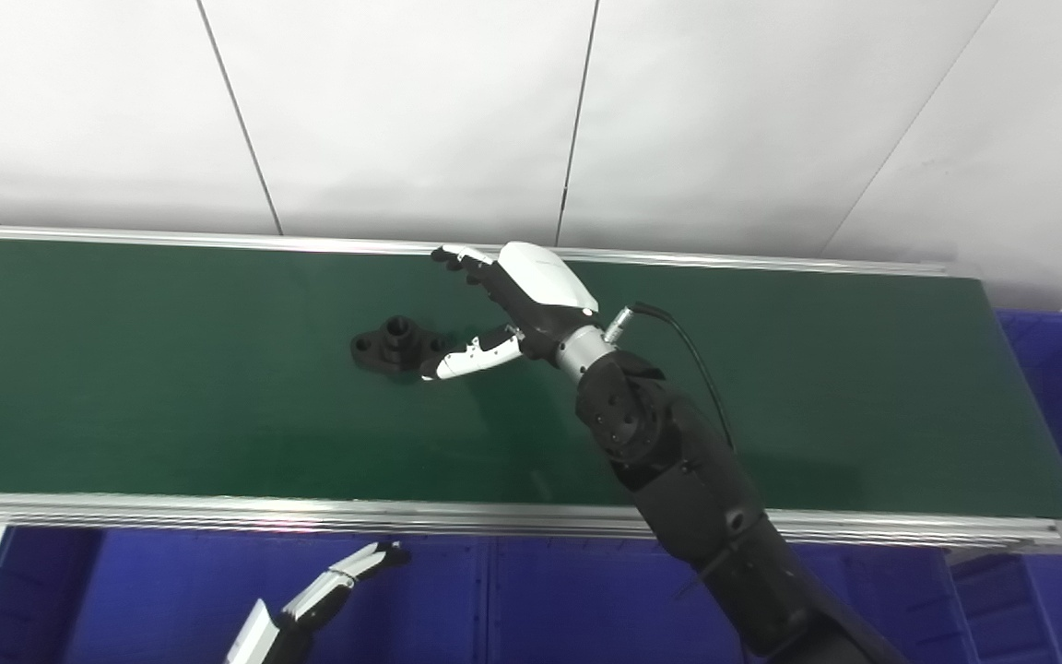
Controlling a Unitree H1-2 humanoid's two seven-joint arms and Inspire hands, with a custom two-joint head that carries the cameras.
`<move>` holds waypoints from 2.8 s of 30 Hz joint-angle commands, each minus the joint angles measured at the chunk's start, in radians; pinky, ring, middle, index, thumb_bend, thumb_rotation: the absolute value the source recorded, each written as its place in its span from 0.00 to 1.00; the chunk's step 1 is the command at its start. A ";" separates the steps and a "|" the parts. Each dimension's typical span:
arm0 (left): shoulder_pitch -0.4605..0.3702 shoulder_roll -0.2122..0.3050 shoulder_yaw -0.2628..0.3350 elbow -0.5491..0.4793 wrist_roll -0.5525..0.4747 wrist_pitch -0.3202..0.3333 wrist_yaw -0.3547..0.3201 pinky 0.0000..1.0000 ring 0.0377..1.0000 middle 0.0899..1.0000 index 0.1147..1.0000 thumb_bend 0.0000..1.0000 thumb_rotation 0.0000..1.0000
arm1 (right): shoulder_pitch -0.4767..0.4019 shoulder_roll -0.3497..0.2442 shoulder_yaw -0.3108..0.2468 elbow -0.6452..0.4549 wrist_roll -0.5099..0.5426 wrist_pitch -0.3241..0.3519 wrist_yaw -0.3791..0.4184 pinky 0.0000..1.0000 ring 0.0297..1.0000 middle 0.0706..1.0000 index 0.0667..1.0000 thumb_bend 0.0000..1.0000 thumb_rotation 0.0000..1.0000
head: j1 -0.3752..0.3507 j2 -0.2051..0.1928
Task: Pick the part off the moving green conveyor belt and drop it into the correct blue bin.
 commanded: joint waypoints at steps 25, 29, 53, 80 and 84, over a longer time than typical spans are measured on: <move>0.016 -0.012 0.038 -0.023 0.010 -0.023 -0.018 0.79 0.85 0.86 0.81 0.67 0.34 | -0.033 -0.041 0.087 0.132 0.010 -0.102 -0.048 0.70 0.78 0.81 0.83 0.73 0.26 | 0.047 0.021; 0.026 -0.015 0.054 -0.033 0.006 -0.023 -0.036 0.78 0.85 0.87 0.81 0.67 0.33 | -0.008 -0.067 0.105 0.108 0.004 -0.108 -0.032 0.67 0.75 0.79 0.82 0.72 0.19 | 0.053 0.029; 0.102 -0.049 0.184 -0.094 0.014 -0.024 -0.152 0.79 0.85 0.87 0.82 0.63 0.30 | 0.082 -0.178 0.191 -0.025 -0.016 -0.163 0.045 0.43 0.50 0.45 0.64 0.56 0.00 | 0.058 0.063; 0.135 -0.072 0.259 -0.119 -0.001 -0.024 -0.220 0.78 0.84 0.86 0.81 0.62 0.25 | 0.188 -0.186 0.110 -0.312 -0.078 -0.115 0.020 0.27 0.33 0.42 0.52 0.51 0.00 | 0.052 0.079; 0.137 -0.072 0.266 -0.120 0.003 -0.024 -0.228 0.77 0.84 0.86 0.81 0.62 0.26 | 0.232 -0.178 0.052 -0.461 -0.080 -0.081 0.060 0.28 0.33 0.41 0.51 0.51 0.00 | 0.053 0.080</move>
